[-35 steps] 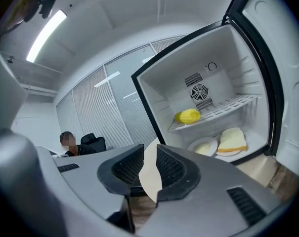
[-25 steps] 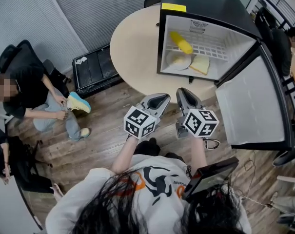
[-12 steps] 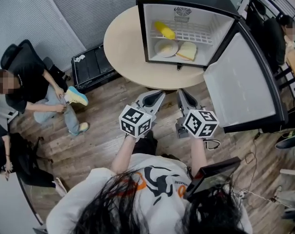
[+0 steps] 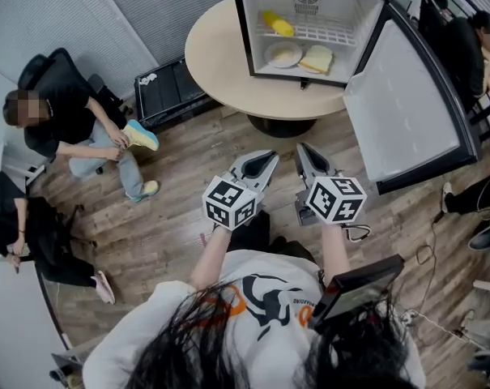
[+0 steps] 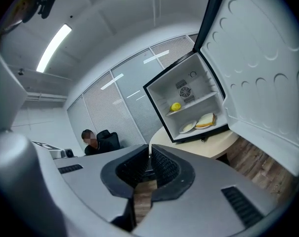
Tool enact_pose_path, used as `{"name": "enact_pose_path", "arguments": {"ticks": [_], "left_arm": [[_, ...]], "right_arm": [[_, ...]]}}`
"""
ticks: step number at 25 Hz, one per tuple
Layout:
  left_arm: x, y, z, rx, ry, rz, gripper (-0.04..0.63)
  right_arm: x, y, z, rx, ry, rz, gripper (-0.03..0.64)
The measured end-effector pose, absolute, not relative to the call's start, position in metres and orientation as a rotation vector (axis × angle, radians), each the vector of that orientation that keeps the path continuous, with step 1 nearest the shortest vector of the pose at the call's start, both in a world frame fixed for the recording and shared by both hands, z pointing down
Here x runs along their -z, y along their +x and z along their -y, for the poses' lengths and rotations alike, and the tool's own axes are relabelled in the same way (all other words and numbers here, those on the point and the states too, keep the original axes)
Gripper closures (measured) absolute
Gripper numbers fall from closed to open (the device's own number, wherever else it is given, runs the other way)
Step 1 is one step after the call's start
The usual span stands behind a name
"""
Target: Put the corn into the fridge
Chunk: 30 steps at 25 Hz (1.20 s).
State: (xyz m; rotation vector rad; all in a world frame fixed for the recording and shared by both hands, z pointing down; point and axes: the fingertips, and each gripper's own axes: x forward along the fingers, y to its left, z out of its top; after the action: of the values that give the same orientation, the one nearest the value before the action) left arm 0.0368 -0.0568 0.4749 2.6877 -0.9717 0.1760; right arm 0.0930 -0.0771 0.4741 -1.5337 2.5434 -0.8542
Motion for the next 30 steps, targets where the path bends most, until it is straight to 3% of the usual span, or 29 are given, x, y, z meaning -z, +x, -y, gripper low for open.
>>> {"name": "enact_pose_path", "arguments": {"ticks": [13,30], "left_arm": [[-0.481,0.014,0.007,-0.173,2.659,1.038,0.583],[-0.467,0.035,0.003,-0.141,2.708,0.987,0.583]], "right_arm": [[-0.481,0.069,0.028,0.882,-1.464,-2.584,0.589],[-0.473,0.079,0.025,0.873,-1.475,-2.574,0.589]]}}
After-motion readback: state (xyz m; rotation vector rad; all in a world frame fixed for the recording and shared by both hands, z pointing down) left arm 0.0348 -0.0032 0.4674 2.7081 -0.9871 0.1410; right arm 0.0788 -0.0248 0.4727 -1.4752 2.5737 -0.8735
